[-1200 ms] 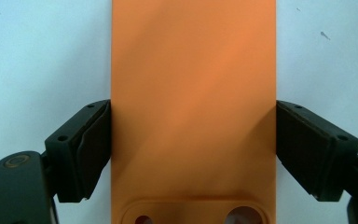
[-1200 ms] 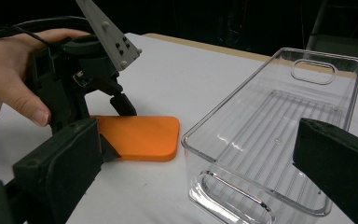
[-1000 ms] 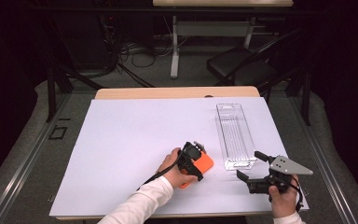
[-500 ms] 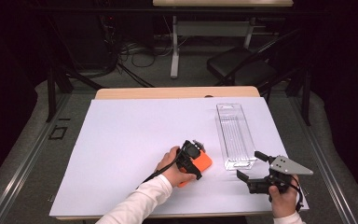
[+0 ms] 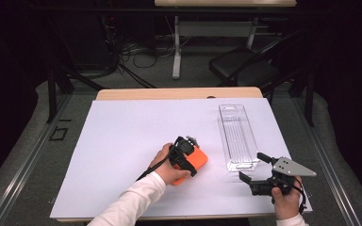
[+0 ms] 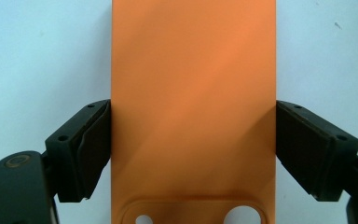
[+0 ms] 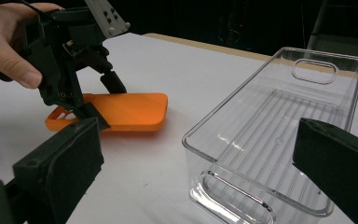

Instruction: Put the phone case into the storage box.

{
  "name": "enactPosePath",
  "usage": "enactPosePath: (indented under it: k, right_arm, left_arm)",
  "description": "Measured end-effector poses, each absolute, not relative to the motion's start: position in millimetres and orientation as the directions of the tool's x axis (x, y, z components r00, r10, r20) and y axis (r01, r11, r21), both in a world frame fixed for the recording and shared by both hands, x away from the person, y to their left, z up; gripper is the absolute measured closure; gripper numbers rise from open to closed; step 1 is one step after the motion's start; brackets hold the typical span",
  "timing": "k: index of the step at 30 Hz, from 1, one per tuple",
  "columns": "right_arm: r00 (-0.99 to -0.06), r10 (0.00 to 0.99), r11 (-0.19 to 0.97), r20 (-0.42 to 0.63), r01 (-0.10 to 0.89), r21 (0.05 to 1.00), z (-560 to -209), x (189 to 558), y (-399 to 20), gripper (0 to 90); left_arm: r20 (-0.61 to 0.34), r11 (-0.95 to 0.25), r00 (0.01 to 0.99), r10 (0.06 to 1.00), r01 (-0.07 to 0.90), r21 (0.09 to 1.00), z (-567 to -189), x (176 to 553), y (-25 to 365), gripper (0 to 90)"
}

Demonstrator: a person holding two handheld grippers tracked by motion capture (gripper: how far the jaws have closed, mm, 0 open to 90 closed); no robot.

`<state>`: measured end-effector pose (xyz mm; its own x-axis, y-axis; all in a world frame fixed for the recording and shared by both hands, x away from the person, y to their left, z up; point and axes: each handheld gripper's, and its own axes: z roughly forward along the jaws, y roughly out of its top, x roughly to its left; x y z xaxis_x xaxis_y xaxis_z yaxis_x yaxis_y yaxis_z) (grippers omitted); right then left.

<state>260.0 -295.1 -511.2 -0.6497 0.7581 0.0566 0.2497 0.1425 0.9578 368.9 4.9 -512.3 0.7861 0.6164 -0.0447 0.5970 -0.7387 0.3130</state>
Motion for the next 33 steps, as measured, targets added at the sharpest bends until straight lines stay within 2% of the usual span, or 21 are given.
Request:
enactPosePath:
  k: [18,33]
  right_arm:
    - [-0.649,0.758,0.137,0.064,0.255,0.957,-512.1,260.3,-293.4,1.2]
    - [-0.649,0.76,0.168,0.04,0.255,0.952,-512.3,260.8,-290.8,1.2]
  left_arm:
    - [-0.046,-0.716,0.772,0.634,0.608,0.343,-481.3,361.8,43.5,16.0]
    - [-0.07,-0.712,0.795,0.603,0.576,0.402,-459.8,347.5,58.6,16.0]
